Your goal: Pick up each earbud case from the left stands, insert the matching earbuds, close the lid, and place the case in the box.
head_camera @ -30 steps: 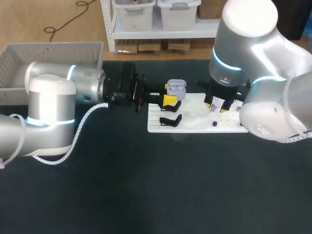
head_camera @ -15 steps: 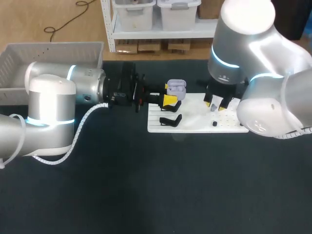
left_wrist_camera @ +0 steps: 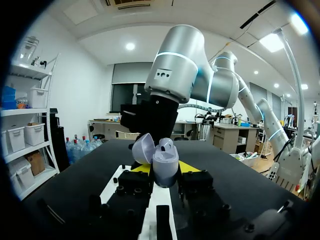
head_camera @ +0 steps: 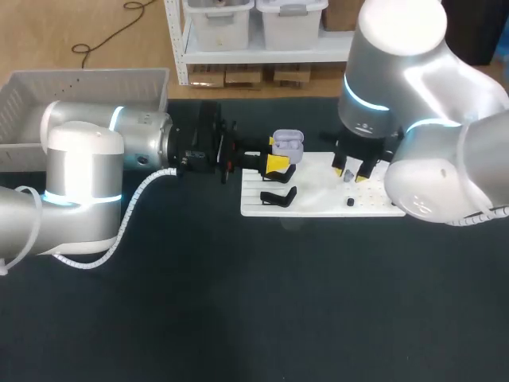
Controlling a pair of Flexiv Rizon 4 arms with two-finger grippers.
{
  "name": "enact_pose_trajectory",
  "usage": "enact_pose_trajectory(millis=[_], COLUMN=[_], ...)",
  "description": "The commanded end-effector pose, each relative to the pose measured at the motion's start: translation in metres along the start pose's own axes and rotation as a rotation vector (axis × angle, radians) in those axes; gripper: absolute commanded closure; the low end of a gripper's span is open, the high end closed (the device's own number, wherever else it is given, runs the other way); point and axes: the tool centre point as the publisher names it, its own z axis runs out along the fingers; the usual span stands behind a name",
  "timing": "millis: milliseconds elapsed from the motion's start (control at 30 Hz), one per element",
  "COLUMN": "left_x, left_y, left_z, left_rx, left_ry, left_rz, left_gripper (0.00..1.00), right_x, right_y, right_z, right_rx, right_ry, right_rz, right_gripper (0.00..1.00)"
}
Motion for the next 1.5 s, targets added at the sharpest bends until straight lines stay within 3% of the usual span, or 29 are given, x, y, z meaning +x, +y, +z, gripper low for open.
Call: enact_pose_trajectory(millis=[33, 300, 467, 800, 1200, 1500], left_x=[0.001, 0.001, 0.001, 0.001, 0.001, 0.001], left_y=[-0.001, -0.001, -0.001, -0.001, -0.001, -0.001], left_z=[0.0, 0.0, 0.0, 0.0, 0.0, 0.0], left_rx=[-0.002, -0.002, -0.002, -0.002, -0.002, -0.002], left_ry=[-0.003, -0.003, -0.003, -0.003, -0.003, -0.003], left_rz=[0.003, 0.003, 0.003, 0.003, 0.003, 0.003], left_gripper=[1.0, 1.0, 1.0, 1.0, 1.0, 1.0], right_x=[0.001, 0.0, 0.001, 0.002, -0.01, -0.021], right_y=[0.001, 0.001, 0.001, -0.004, -0.01, -0.002], right_z=[0.001, 0.002, 0.003, -0.01, -0.074, -0.141], right_rx=[0.002, 0.004, 0.008, 0.004, -0.051, -0.124], right_ry=[0.001, 0.005, 0.008, 0.006, 0.004, 0.083], right_rz=[-0.001, -0.002, -0.001, -0.001, -0.042, -0.198], right_gripper=[0.7, 0.81, 1.0, 1.0, 1.0, 1.0])
